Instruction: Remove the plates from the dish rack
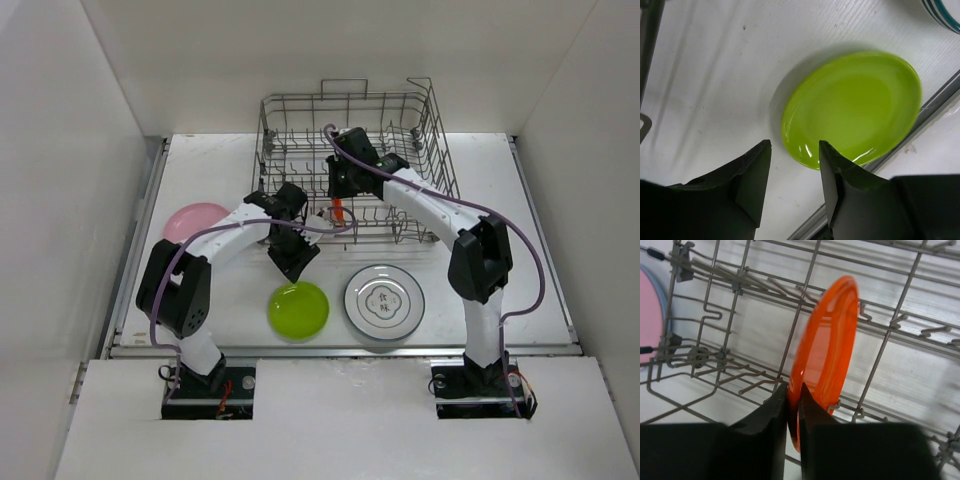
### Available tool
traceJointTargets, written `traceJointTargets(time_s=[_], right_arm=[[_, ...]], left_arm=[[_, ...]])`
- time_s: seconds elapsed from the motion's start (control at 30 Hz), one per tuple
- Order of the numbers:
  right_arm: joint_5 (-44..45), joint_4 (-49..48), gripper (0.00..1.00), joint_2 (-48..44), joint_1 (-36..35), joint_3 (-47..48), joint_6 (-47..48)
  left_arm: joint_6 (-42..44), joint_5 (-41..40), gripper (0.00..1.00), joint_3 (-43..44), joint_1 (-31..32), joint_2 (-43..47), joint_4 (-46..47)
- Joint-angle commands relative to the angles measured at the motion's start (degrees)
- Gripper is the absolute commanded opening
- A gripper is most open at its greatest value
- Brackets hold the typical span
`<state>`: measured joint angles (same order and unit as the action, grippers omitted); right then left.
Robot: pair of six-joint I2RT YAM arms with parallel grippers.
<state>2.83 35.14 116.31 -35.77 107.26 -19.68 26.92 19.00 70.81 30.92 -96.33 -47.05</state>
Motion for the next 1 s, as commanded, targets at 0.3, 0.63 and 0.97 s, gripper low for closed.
traceJointTargets(time_s=[0.3, 0.63, 0.97], right_arm=[[8.32, -5.15, 0.00, -11.26, -1.06, 2.95, -0.27], [11.23, -14.74, 0.00, -28.14, -7.01, -6.17, 5.26], [19.30, -1.76, 0.00, -31.95, -34.95, -23.40, 10.20]], left_arm=[[-3.19, -0.64, 0.47, 8.38, -0.77, 7.73, -13.41], [-7.22, 8.77, 0.61, 20.59, -5.77, 15.91, -19.49], [-14.78, -10.47, 0.98, 19.82, -22.46, 29.17, -14.14]])
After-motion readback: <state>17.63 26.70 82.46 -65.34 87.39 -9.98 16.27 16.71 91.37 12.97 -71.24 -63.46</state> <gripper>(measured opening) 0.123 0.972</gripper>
